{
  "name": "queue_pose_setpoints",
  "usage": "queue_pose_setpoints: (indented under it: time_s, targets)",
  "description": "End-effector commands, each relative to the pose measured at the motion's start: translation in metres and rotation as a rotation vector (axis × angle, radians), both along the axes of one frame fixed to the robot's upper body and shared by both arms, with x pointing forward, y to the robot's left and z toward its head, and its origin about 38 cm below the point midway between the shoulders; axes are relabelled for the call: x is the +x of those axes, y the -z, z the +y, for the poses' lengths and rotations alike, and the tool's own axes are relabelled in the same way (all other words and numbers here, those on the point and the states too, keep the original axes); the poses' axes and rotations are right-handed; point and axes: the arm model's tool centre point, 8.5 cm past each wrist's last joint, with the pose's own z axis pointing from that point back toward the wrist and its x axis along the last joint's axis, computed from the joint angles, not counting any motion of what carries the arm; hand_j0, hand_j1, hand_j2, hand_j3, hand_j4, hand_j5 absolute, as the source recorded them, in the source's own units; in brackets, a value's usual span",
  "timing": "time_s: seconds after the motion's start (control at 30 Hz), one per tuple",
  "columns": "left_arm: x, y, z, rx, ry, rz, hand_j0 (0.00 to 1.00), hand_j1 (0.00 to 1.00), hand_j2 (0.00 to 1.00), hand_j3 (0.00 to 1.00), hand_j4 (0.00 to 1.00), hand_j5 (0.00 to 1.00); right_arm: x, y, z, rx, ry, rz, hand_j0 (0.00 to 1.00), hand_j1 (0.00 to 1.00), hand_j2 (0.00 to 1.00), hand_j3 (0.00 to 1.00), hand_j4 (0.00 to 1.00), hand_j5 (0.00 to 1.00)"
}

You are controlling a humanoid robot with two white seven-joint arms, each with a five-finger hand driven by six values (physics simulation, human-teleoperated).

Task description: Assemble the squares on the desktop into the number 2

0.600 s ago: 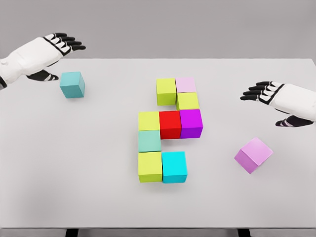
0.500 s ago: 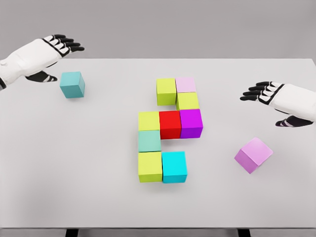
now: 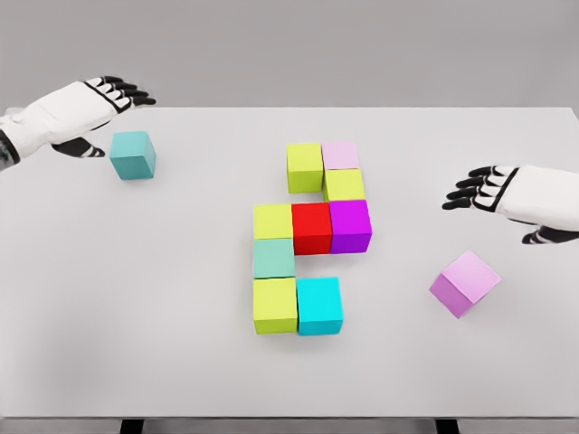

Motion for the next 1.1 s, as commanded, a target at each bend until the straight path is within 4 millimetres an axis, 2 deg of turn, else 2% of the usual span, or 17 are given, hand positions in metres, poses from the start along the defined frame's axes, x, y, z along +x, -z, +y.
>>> queue_pose_setpoints:
  time_s: [0.0,0.2,0.43,0.53,0.63,0.87,1.07]
  targets:
    - [0.0,0.012,0.005,0.009,-0.016,0.035,1.0,1.0,1.0,1.0,1.0,1.0,-0.011,0.002,-0.002,-0.049,-0.013,0.034,1.0,1.0,1.0,1.0,1.0,1.0]
    - [0.005,0.014,-0.009,0.083,0.029,0.063,1.0,1.0,1.0,1.0,1.0,1.0,-0.016,0.028,0.009,-0.023,-0.038,0.103,1.0,1.0,1.0,1.0,1.0,1.0]
    - [0.01,0.018,-0.014,0.144,0.05,0.091,1.0,1.0,1.0,1.0,1.0,1.0,-0.02,0.044,0.018,-0.018,-0.061,0.143,1.0,1.0,1.0,1.0,1.0,1.0]
    - [0.018,0.006,-0.017,0.204,0.06,0.076,1.0,1.0,1.0,1.0,1.0,1.0,-0.022,0.048,0.015,-0.05,-0.06,0.168,1.0,1.0,1.0,1.0,1.0,1.0]
    - [0.025,0.015,-0.015,0.223,0.031,0.112,1.0,1.0,1.0,1.0,1.0,1.0,-0.024,0.052,0.016,-0.056,-0.064,0.182,1.0,1.0,1.0,1.0,1.0,1.0]
    - [0.029,0.008,-0.015,0.273,0.033,0.086,1.0,1.0,1.0,1.0,1.0,1.0,-0.02,0.063,0.032,-0.054,-0.101,0.167,1.0,1.0,1.0,1.0,1.0,1.0]
    - [0.032,0.01,-0.011,0.316,0.02,0.101,1.0,1.0,1.0,1.0,1.0,1.0,-0.018,0.067,0.033,-0.09,-0.112,0.146,1.0,1.0,1.0,1.0,1.0,1.0]
